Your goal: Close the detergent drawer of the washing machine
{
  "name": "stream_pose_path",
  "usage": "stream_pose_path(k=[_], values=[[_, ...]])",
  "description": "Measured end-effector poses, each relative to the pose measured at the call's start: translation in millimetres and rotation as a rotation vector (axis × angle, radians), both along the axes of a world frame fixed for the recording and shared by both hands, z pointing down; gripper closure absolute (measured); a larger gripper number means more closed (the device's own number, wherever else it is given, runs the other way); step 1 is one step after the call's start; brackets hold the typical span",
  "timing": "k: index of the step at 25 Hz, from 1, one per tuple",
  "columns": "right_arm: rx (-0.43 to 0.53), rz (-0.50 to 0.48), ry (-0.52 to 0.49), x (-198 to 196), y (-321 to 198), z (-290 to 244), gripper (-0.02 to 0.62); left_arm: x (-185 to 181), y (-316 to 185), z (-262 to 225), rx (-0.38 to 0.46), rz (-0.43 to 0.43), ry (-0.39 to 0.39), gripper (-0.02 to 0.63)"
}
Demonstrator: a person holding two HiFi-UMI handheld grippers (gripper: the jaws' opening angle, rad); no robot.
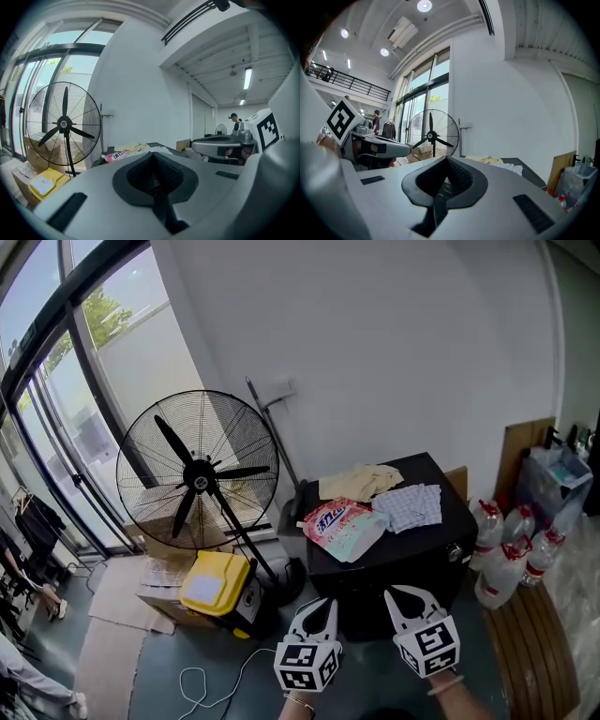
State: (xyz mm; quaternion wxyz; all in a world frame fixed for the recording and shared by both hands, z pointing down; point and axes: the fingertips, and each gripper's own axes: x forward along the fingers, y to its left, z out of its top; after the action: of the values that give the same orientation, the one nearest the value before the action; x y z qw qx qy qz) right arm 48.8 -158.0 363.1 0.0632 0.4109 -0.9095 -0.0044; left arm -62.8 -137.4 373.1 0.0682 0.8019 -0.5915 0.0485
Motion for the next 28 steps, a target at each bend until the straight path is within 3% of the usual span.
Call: stream_pose_path(k=[28], values=[[0.082, 0.098, 0.037, -30.9, 40.9, -40.8, 0.569, -44.7, 32.6, -31.2, 0.066, 0.044, -0.004, 0.591]])
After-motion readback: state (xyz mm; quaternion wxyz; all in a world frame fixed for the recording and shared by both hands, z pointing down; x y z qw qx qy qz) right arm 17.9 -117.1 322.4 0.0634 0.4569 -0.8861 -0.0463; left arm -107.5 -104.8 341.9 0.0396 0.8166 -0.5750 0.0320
